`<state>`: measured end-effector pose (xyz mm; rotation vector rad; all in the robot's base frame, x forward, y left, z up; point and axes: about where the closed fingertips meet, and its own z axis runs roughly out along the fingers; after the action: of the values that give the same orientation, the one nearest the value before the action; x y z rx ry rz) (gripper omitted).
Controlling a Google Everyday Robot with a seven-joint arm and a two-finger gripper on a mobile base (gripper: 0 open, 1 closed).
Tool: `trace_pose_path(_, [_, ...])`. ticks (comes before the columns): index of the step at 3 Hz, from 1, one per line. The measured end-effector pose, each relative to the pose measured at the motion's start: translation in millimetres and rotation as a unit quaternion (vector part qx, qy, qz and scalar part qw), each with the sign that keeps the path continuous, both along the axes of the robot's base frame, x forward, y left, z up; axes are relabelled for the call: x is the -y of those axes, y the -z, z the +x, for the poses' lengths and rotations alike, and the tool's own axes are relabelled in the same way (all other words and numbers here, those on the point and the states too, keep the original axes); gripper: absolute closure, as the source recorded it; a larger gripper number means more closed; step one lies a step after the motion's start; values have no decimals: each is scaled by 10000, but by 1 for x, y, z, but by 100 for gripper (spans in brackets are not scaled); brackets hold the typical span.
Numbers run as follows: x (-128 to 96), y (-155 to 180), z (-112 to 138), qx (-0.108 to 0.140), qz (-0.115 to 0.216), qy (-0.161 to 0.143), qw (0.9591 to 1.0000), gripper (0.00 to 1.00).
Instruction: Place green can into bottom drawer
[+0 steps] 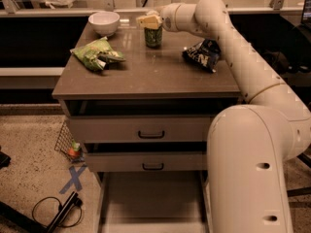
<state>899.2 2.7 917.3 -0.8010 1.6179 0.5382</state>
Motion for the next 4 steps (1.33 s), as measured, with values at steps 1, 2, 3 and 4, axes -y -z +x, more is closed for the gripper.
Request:
trace_pose_path(1, [-5, 3, 0, -18, 1, -32, 10000, 72])
trace_pose_path(2, [-8, 4, 0, -27, 1, -50, 10000, 95])
trace_pose_path(3, [-6, -23, -4, 150, 29, -17, 9999, 100])
trace_pose_path(4, [-1, -68, -21, 475, -59, -143, 9988, 100])
